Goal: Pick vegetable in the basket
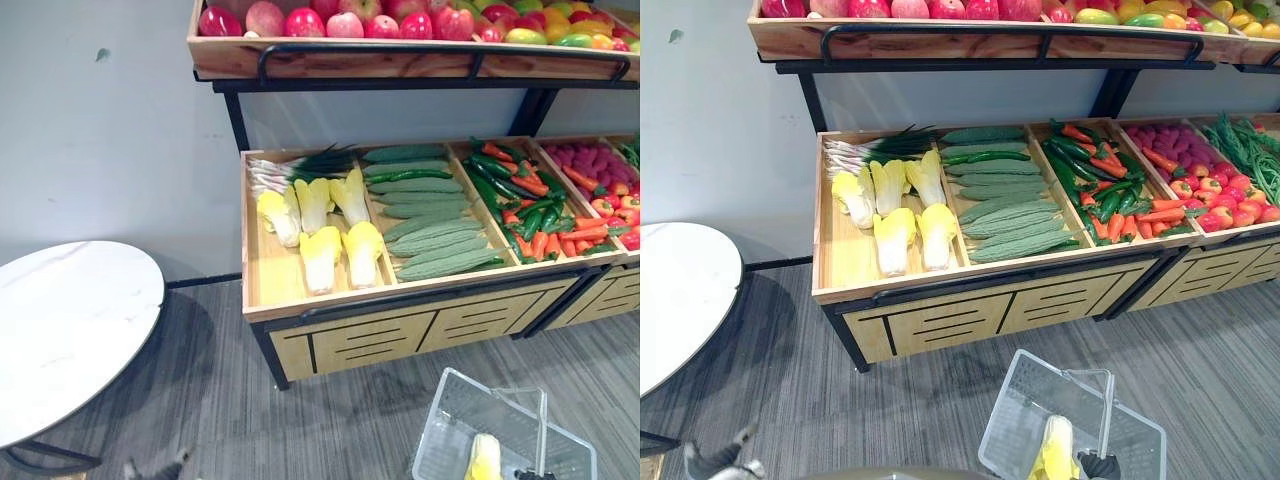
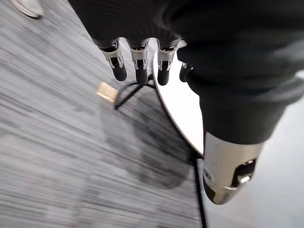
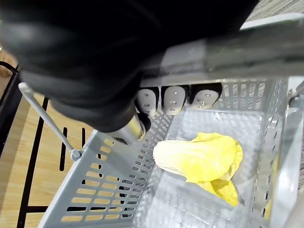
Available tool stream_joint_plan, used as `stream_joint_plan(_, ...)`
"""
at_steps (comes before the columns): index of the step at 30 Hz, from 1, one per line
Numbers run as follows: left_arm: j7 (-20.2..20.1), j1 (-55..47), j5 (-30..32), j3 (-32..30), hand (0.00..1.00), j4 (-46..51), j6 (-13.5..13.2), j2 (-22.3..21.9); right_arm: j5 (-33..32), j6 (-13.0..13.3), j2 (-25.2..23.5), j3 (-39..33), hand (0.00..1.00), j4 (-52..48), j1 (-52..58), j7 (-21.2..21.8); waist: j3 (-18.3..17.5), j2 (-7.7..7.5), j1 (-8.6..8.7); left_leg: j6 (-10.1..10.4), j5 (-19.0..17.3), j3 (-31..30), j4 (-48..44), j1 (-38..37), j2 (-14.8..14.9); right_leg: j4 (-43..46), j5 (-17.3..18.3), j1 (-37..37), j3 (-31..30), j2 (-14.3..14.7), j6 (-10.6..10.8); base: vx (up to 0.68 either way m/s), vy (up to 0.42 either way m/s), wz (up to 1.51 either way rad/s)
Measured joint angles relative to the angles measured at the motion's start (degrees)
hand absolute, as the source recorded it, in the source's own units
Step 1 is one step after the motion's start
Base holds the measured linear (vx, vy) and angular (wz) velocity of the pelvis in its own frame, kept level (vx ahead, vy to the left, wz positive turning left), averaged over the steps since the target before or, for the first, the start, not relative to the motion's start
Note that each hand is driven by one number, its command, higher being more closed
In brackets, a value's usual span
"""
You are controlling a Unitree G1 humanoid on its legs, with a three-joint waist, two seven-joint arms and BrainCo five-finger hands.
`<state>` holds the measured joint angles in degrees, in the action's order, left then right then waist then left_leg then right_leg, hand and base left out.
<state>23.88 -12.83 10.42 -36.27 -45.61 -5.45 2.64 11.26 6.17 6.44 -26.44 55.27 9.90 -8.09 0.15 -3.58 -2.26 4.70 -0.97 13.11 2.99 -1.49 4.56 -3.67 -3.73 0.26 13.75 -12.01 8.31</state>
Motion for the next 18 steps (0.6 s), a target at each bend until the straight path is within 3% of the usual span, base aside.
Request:
stream_joint_plan(4,-0.22,0.44,-0.12,-0.41,0.00,-7.59,1.24,0.23,-0.04,0.67,0.02,0.01,1.00,3.05,-1.53,-0.81,-0.08,0.26,0.50,-0.52,0.48,-1.11,0.32,0.15,-0.45,-0.53,-0.29,0.36,0.42,0.17,0.48,0.10,-0.018,0.08)
stream_joint_plan(10,-1.67,1.68,-0.25,0.69,0.00,-9.40,1.79,0.29,-0.01,0.91,0.24,0.59,1.00,4.48,-3.01,-1.30,0.04,0.42,0.59,-0.46,0.38,-1.24,0.90,-0.98,-0.78,-1.22,-0.29,1.13,0.11,0.16,0.46,0.03,-0.019,-0.03)
stream_joint_plan(15,-2.51,1.89,-0.18,5.29,0.00,-10.49,1.70,0.32,-0.01,0.92,0.81,1.11,1.00,5.55,-3.43,-1.42,0.26,0.65,0.97,-0.02,-0.14,-0.96,0.92,-1.30,-0.76,-1.15,-0.05,0.95,-0.57,0.17,0.09,-0.05,-0.021,-0.07)
stream_joint_plan(18,-2.96,1.69,-0.16,6.71,0.00,-11.44,1.71,0.29,-0.02,0.91,1.38,1.06,1.00,6.30,-3.83,-1.43,1.07,0.53,0.89,0.15,-2.00,0.49,-0.97,-1.49,-0.62,-0.73,0.37,0.76,-2.02,0.10,0.22,-0.04,-0.007,-0.21)
